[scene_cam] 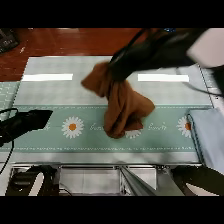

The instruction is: Fold the shirts.

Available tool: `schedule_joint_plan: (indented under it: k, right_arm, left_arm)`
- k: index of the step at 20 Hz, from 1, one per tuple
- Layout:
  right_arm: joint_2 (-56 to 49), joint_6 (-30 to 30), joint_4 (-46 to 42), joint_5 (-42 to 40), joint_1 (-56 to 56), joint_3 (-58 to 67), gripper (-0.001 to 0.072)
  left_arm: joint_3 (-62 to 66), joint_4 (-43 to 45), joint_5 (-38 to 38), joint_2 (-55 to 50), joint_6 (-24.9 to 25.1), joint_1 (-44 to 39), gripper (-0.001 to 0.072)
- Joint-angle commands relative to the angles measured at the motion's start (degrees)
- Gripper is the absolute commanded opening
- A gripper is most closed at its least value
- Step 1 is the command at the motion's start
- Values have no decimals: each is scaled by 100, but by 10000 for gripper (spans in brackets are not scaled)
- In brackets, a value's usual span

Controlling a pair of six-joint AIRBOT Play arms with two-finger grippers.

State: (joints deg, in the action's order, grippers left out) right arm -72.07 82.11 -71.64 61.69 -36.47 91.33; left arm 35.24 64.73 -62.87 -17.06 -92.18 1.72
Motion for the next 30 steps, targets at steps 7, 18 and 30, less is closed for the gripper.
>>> schedule_joint_plan:
  k: [7, 18, 30]
  right_arm:
    - [-925, -103, 1596, -678, -284, -1908, 409]
    - [2232, 269, 120, 136, 4894, -5235, 408]
    - [3069, -37, 1368, -57, 5230, -6808, 407]
  left_arm:
    - [-118, 50, 22, -13, -299, 17, 505]
    - [-507, -1764, 275, -3353, 839, 17, 504]
    - [424, -4610, -219, -6763, 3477, -922, 502]
